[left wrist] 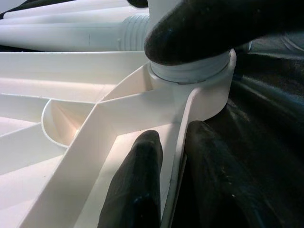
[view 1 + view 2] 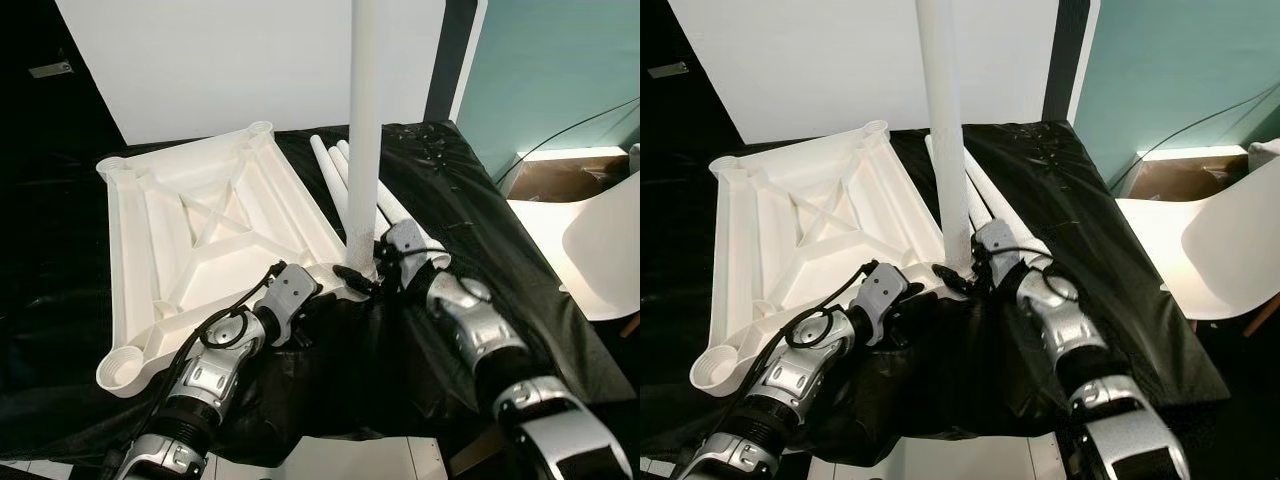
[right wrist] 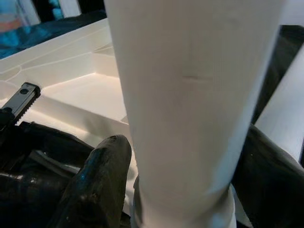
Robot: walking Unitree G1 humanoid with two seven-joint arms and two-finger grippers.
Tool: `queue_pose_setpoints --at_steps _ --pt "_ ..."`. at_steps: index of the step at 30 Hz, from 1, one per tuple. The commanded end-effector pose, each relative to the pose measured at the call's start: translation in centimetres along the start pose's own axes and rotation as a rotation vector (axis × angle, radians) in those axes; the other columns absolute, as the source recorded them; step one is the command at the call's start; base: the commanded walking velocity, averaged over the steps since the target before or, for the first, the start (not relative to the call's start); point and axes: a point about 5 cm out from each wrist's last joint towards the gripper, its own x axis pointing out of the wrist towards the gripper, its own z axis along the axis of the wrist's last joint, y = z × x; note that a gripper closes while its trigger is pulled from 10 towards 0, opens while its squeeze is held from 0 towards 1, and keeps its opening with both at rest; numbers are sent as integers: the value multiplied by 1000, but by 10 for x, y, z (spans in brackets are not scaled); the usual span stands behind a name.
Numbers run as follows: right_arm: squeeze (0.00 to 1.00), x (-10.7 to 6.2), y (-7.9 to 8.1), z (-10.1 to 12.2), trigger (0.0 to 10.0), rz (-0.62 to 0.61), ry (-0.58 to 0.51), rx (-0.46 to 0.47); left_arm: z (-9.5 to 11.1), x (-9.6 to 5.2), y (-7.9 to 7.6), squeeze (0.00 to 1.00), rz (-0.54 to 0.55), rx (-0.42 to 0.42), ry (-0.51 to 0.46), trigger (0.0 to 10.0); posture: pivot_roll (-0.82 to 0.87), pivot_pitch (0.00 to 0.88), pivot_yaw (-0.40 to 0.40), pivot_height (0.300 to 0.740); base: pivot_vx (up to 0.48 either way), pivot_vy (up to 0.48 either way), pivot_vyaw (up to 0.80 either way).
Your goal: Building children table
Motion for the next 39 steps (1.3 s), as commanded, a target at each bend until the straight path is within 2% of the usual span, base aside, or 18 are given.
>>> queue_pose_setpoints --at_steps 1,4,5,14,16,19,20,22,23,25,26,29,34,35,36,37,38,39 --pt "0 -2 -3 -2 10000 39 43 -15 -27 -2 -14 0 -68 -54 111 10000 11 0 13 740 0 0 0" --pt "0 -3 -8 0 10000 67 57 -37 -27 -3 -14 0 -66 -54 112 10000 11 0 14 740 0 0 0" --pt "0 -3 -9 0 0 84 66 -40 -27 -3 -14 0 -66 -54 111 10000 10 0 17 740 0 0 0" --pt "0 -3 -3 -10 0 94 90 0 -27 -3 -14 0 -68 -52 110 10000 10 0 18 740 0 0 0" --pt "0 1 15 -23 0 -8 60 67 -27 -3 -14 0 -67 -52 110 10000 10 0 18 740 0 0 0" --pt "0 3 25 -26 0 -71 30 87 -27 -3 -14 0 -67 -52 110 10000 13 0 17 740 0 0 0" --pt "0 6 33 -28 0 -157 -16 148 -27 -3 -14 0 -67 -51 110 10000 17 0 16 740 0 0 0" --pt "0 9 41 -26 0 -281 -89 228 -27 -3 -14 0 -66 -50 110 10000 17 0 17 740 0 0 0" --pt "0 9 41 -26 0 -281 -89 228 -27 -3 -14 0 -66 -50 110 10000 17 0 17 740 0 0 0" --pt "0 12 40 -23 0 -390 -122 260 -27 -4 -14 0 -66 -48 110 10000 18 0 16 740 0 0 0" --pt "0 12 40 -23 0 -390 -122 260 -27 -4 -14 0 -66 -48 110 10000 18 0 16 740 0 0 0" --pt "0 12 37 -21 0 -509 -129 247 -26 -3 -14 0 -68 -46 111 10000 17 0 14 740 0 0 0" --pt "0 9 33 -20 0 -586 -128 244 -26 -2 -14 0 -69 -45 110 10000 18 0 11 740 0 0 0" --pt "0 9 32 -19 6000 -585 -124 234 -26 -2 -14 0 -66 -45 107 10000 19 0 10 740 0 0 0" --pt "0 10 32 -19 6000 -582 -121 226 -26 -2 -14 0 -64 -45 106 10000 19 0 10 740 0 0 0" --pt "106 11 34 -17 10000 -548 -122 201 -25 -2 -14 0 -61 -46 103 10000 20 0 8 740 0 0 0" --pt "1000 12 37 -17 10000 -506 -126 203 -25 -2 -14 0 -59 -46 101 10000 20 0 7 740 0 0 0" --pt "1000 12 37 -17 10000 -506 -126 203 -25 -2 -14 0 -59 -46 101 10000 20 0 7 740 0 0 0"
